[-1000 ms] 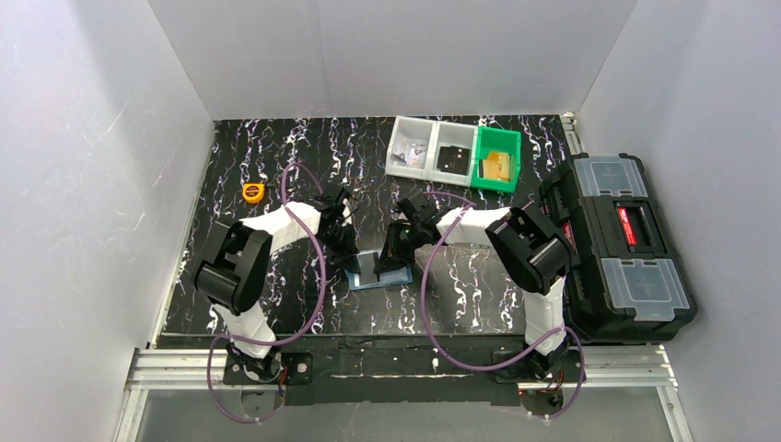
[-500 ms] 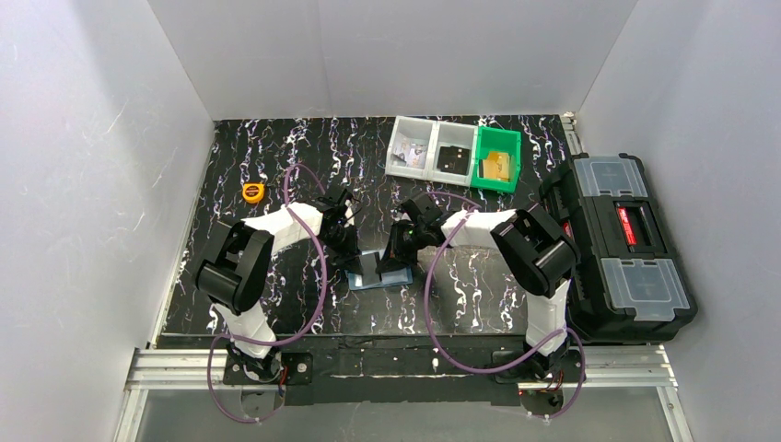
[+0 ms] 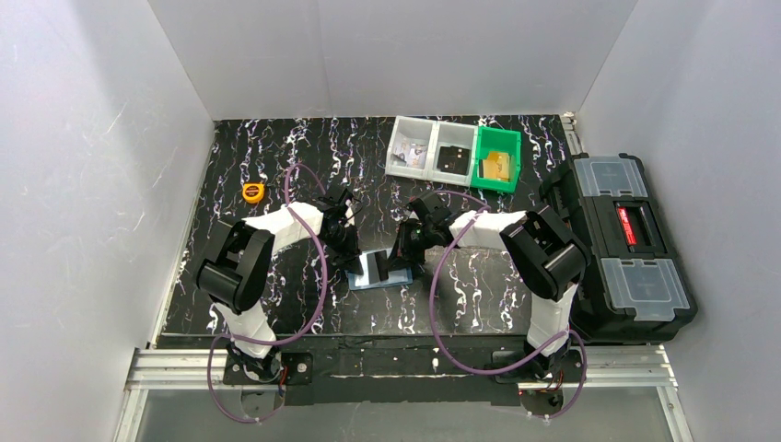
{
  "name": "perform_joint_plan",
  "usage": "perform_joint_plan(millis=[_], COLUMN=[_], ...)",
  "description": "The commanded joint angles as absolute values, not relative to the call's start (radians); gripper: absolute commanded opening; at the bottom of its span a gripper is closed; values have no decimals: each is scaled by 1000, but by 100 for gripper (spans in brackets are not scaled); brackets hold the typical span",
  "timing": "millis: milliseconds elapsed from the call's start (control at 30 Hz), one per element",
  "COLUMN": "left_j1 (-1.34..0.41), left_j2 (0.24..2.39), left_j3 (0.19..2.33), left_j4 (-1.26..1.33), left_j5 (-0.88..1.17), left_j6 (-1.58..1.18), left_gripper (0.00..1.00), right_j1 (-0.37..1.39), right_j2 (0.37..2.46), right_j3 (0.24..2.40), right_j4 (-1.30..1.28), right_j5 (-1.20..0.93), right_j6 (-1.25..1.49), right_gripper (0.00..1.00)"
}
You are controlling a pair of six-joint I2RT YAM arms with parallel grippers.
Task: Take the credit cards out of the card holder
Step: Remove the credit card from the card holder.
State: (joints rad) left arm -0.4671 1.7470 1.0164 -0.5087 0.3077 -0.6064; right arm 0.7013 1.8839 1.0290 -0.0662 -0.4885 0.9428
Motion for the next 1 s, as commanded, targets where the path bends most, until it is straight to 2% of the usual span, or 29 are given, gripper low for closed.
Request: perform_joint_plan(millis=[0, 67, 133, 300, 367, 567, 967], left_j1=[-479, -479, -479, -479, -480, -480, -479], left_j2=[1830, 1831, 1833, 1836, 1837, 1832, 1801], left_j3=[964, 966, 968, 974, 975, 981, 993], left_j4=[-589, -588, -590, -589, -591, -604, -615], left_j5=[169, 174, 180, 193, 193, 178, 172], left_j6=[-570, -568, -564, -560, -556, -552, -552], left_gripper=[0, 0, 0, 0, 0, 0, 0], right_j1=[689, 689, 689, 688, 689, 683, 640], right_j2=[1867, 1874, 1890, 1940, 1949, 1906, 1768], right_j3=[1006, 1009, 1020, 1052, 1052, 1039, 1018], right_j4=[-58, -41, -27, -9, -9, -35, -150], right_j5=[-447, -466, -491, -533, -542, -483, -416], right_j6=[927, 931, 937, 953, 960, 939, 831], right_gripper=[4, 15, 22, 24, 22, 2, 1])
